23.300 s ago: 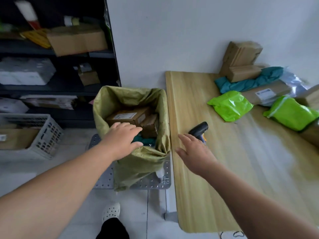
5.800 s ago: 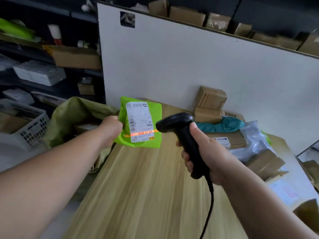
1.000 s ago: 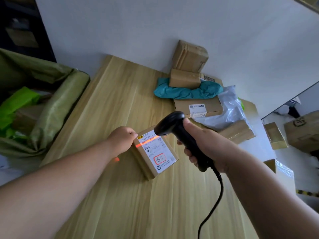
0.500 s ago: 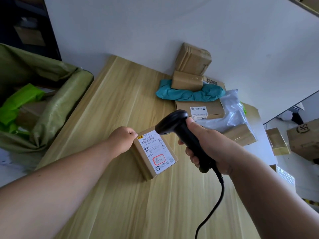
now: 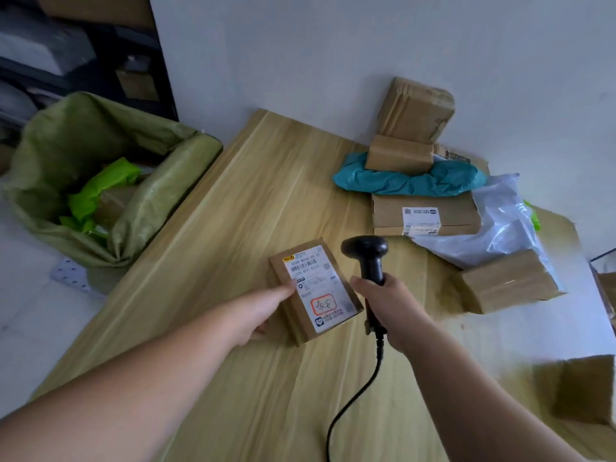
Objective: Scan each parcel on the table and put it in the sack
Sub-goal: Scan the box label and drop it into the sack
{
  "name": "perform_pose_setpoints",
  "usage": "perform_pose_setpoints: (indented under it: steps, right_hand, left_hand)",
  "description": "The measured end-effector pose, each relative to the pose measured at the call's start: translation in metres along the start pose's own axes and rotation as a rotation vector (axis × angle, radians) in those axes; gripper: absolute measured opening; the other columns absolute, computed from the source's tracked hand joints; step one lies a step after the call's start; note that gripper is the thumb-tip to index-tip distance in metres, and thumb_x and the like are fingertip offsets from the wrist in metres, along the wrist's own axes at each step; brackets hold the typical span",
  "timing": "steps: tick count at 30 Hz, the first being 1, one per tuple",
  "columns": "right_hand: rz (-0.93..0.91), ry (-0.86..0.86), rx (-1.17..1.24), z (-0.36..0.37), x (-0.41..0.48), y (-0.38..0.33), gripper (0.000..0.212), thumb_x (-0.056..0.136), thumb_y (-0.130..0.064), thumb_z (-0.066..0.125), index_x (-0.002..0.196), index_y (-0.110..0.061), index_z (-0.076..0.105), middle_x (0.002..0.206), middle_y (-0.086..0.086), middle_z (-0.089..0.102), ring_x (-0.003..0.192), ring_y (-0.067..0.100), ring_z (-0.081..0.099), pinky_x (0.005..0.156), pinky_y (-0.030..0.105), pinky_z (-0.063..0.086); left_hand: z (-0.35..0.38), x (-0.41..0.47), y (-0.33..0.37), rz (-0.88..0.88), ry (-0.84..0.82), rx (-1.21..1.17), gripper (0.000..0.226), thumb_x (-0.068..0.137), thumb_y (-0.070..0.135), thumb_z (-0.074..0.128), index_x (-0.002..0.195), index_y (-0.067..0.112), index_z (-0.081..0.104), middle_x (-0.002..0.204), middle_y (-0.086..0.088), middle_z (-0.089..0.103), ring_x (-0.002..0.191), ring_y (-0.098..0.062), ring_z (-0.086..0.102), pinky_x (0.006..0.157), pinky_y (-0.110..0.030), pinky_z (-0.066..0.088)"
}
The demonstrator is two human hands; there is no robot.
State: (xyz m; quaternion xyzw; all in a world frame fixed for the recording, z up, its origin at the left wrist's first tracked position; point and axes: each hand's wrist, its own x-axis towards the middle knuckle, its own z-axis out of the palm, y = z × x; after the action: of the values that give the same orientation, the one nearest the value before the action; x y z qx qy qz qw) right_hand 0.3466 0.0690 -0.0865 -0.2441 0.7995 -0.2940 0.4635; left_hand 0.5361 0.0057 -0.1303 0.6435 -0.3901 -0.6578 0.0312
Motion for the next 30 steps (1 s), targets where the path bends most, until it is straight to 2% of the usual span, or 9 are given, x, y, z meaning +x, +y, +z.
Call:
perform_pose_setpoints:
  steps: [2,5,7,9,12,19,23,25,30]
  right_hand:
    - [0.035,-0.096,0.099,0.008,0.005,0.010,0.029,0.093,-0.035,0.065,0.105,-0.010,0.059,0.086,0.013,0.066,0.067,0.026,0.054,0.063,0.039,0.047]
    - [0.030,-0.130,0.221,0.017,0.006,0.014,0.030,0.094,-0.032,0.065,0.112,-0.008,0.060,0.093,0.016,0.071,0.073,0.027,0.061,0.069,0.042,0.049]
    - [-0.007,-0.138,0.253,0.019,0.003,0.005,0.029,0.095,-0.030,0.065,0.112,-0.008,0.059,0.088,0.012,0.070,0.068,0.023,0.061,0.067,0.039,0.049]
    - [-0.052,-0.161,0.277,0.019,0.000,-0.008,0.027,0.095,-0.030,0.064,0.111,-0.009,0.059,0.086,0.012,0.070,0.067,0.023,0.061,0.064,0.037,0.050]
    - [-0.099,-0.197,0.312,0.026,-0.008,-0.033,0.024,0.094,-0.030,0.066,0.109,-0.012,0.059,0.096,0.016,0.073,0.077,0.029,0.064,0.065,0.040,0.053]
    - [-0.193,-0.250,0.371,0.077,-0.026,-0.106,0.025,0.092,-0.032,0.069,0.108,-0.016,0.058,0.108,0.014,0.071,0.089,0.032,0.070,0.071,0.046,0.060]
    - [-0.216,-0.274,0.340,0.121,-0.033,-0.139,0.019,0.090,-0.034,0.071,0.099,-0.022,0.059,0.114,0.012,0.067,0.086,0.023,0.068,0.085,0.052,0.058]
    - [-0.212,-0.286,0.341,0.141,-0.033,-0.151,0.018,0.090,-0.034,0.071,0.098,-0.024,0.059,0.114,0.010,0.068,0.086,0.021,0.069,0.089,0.054,0.057]
    - [-0.187,-0.266,0.362,0.180,-0.027,-0.170,0.025,0.088,-0.034,0.072,0.106,-0.026,0.056,0.113,0.007,0.070,0.095,0.021,0.070,0.084,0.044,0.060]
  left_hand:
    - [0.014,-0.002,-0.005,0.002,-0.035,-0.068,0.053,0.084,0.061,0.056,0.124,0.026,0.052,0.114,0.005,0.059,0.108,-0.016,0.054,0.087,-0.032,0.041]
    - [0.030,-0.005,-0.006,0.042,-0.027,-0.220,0.046,0.087,0.050,0.059,0.125,0.027,0.050,0.106,0.011,0.066,0.097,-0.009,0.061,0.082,-0.031,0.046]
    - [0.030,-0.008,-0.003,0.074,0.005,-0.276,0.049,0.087,0.048,0.060,0.129,0.031,0.042,0.121,0.009,0.061,0.111,-0.014,0.056,0.098,-0.041,0.038]
    - [0.021,-0.014,0.003,0.107,0.022,-0.308,0.051,0.087,0.047,0.059,0.131,0.036,0.036,0.124,0.011,0.057,0.117,-0.018,0.051,0.100,-0.048,0.035]
    - [-0.006,-0.026,0.016,0.176,0.049,-0.386,0.051,0.086,0.042,0.061,0.130,0.039,0.035,0.111,0.015,0.061,0.109,-0.016,0.055,0.098,-0.051,0.038]
    - [-0.111,-0.051,0.049,0.405,0.237,-0.474,0.063,0.073,0.037,0.076,0.127,0.039,0.043,0.097,0.008,0.072,0.089,-0.014,0.066,0.081,-0.035,0.048]
    - [-0.191,-0.054,0.071,0.486,0.344,-0.520,0.066,0.073,0.031,0.077,0.130,0.034,0.044,0.097,0.005,0.072,0.073,-0.008,0.067,0.058,-0.025,0.044]
    - [-0.232,-0.052,0.080,0.486,0.396,-0.515,0.065,0.073,0.032,0.078,0.129,0.032,0.044,0.095,0.006,0.071,0.071,-0.008,0.066,0.053,-0.025,0.042]
    - [-0.316,-0.023,0.097,0.365,0.463,-0.445,0.061,0.073,0.041,0.076,0.125,0.028,0.048,0.097,0.003,0.066,0.083,-0.018,0.059,0.059,-0.032,0.041]
